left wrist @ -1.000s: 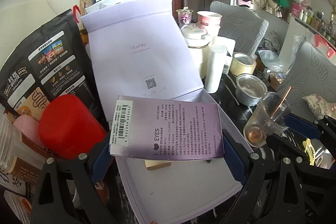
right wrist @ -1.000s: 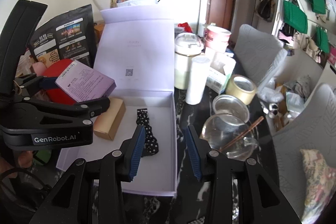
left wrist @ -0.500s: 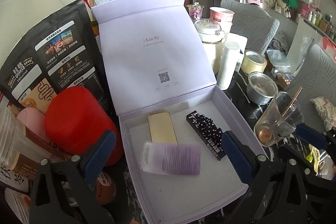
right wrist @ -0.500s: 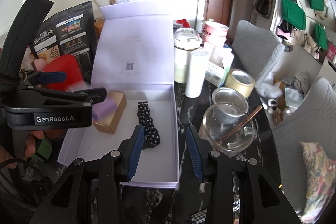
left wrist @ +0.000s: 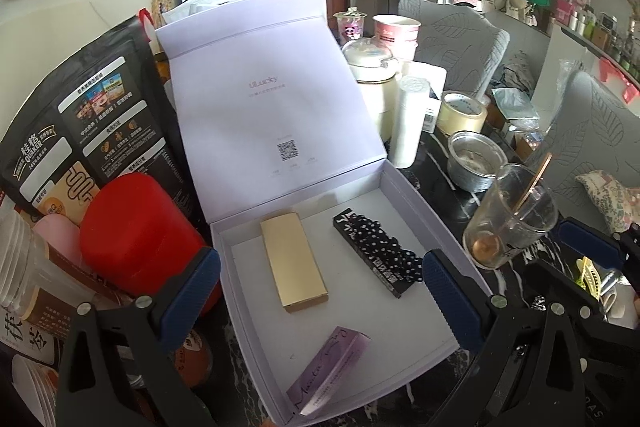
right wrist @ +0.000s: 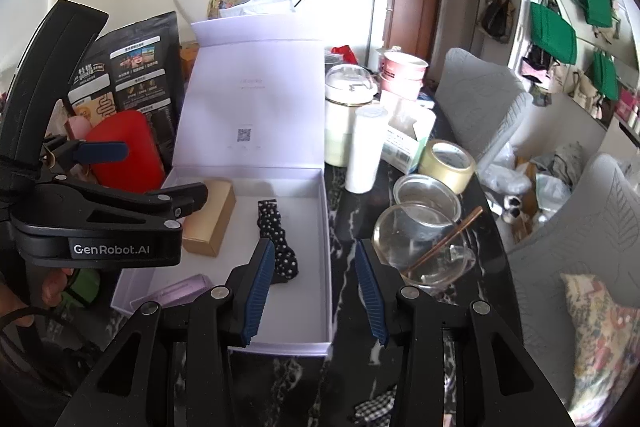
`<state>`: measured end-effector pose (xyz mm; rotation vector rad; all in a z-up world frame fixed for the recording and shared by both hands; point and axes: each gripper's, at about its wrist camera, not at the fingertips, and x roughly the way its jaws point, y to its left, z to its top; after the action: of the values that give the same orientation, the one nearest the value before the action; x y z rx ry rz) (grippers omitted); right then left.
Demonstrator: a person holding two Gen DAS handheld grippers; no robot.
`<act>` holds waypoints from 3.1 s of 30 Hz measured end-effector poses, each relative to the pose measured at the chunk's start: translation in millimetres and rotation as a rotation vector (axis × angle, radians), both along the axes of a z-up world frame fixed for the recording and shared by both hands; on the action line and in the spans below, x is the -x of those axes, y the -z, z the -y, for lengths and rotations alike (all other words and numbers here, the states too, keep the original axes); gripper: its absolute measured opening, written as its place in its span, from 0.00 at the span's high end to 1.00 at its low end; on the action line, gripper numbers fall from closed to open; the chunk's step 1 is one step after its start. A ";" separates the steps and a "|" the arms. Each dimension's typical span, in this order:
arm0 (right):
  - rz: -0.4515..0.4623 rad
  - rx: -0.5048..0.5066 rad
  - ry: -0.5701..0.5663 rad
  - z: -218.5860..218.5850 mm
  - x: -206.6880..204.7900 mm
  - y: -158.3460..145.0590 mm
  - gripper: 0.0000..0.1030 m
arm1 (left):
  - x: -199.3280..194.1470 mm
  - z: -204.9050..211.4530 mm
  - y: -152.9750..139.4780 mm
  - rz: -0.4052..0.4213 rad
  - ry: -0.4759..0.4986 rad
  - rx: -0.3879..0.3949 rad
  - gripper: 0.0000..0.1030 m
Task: Organize rigid objects
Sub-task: 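Move both tools back over the remaining items on the table, then grasp the green lollipop by its candy with the left tool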
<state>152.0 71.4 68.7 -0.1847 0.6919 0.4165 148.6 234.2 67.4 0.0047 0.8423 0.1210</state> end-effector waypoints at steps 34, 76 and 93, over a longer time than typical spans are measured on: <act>0.057 0.023 0.320 137.0 89.0 -4.3 0.59 | 41.6 155.0 11.3 0.046 0.410 -0.005 0.00; -0.147 -0.094 0.419 272.1 101.3 95.7 0.56 | 27.1 287.3 90.6 -0.098 0.576 0.082 0.01; -0.190 -0.152 0.422 295.6 73.9 117.9 0.56 | 7.5 311.4 97.7 -0.043 0.707 0.067 0.57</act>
<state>78.2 -224.1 -49.2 0.1466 0.8591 0.0806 141.1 -77.2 -30.4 0.2409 0.8447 -0.5728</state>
